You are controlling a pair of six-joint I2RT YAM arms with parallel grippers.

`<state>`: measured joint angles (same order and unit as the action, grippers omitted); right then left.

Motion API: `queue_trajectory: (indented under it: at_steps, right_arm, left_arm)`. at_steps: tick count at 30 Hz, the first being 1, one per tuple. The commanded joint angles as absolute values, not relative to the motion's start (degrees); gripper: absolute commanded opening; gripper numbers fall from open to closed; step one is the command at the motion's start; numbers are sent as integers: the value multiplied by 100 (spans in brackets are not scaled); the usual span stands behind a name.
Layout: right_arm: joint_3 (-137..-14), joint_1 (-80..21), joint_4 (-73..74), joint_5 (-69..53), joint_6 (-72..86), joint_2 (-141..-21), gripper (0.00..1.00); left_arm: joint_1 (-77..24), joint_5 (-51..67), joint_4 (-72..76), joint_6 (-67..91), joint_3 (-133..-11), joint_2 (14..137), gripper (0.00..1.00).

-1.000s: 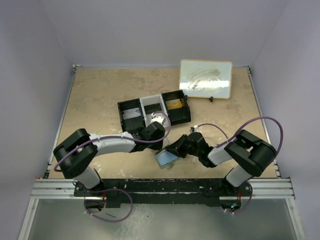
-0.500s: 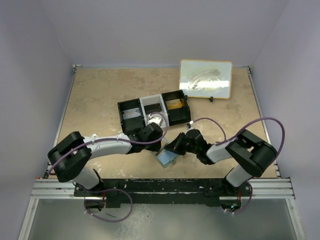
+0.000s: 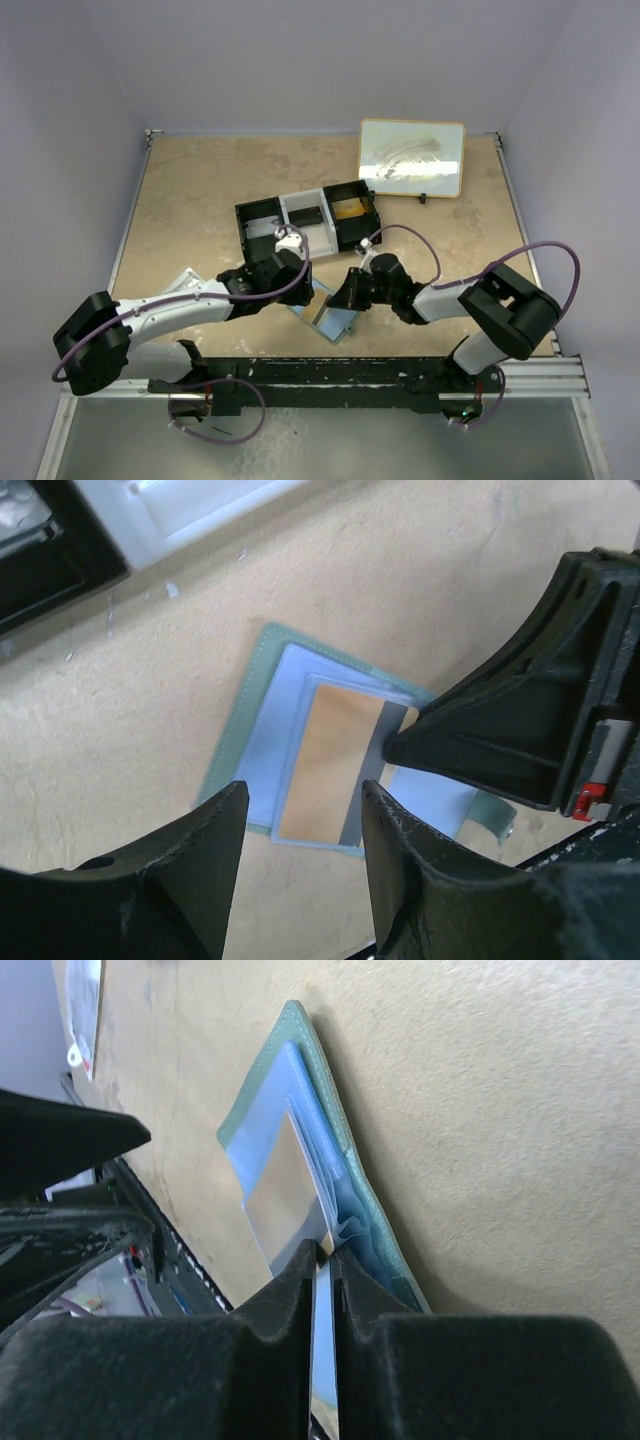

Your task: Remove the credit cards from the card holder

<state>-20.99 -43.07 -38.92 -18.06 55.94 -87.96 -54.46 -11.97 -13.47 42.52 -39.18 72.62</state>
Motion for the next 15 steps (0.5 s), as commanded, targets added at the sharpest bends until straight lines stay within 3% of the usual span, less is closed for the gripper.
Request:
queue_trajectory:
  at_steps: [1, 7, 15]
  right_arm:
    - [-2338, -4299, -3637, -2366, 4733, -8755, 11]
    - [-3076, -4298, -3063, -2598, 4141, -9192, 12]
    - [-3738, -4298, -2250, -1878, 4194, -9795, 13]
  left_arm:
    - [-5465, -1321, -1460, 4471, -3718, 6986, 47]
    - [-5470, -1214, -1402, 4528, -3617, 7020, 48]
    - [-5483, -1751, -1315, 4533, -3602, 7846, 48]
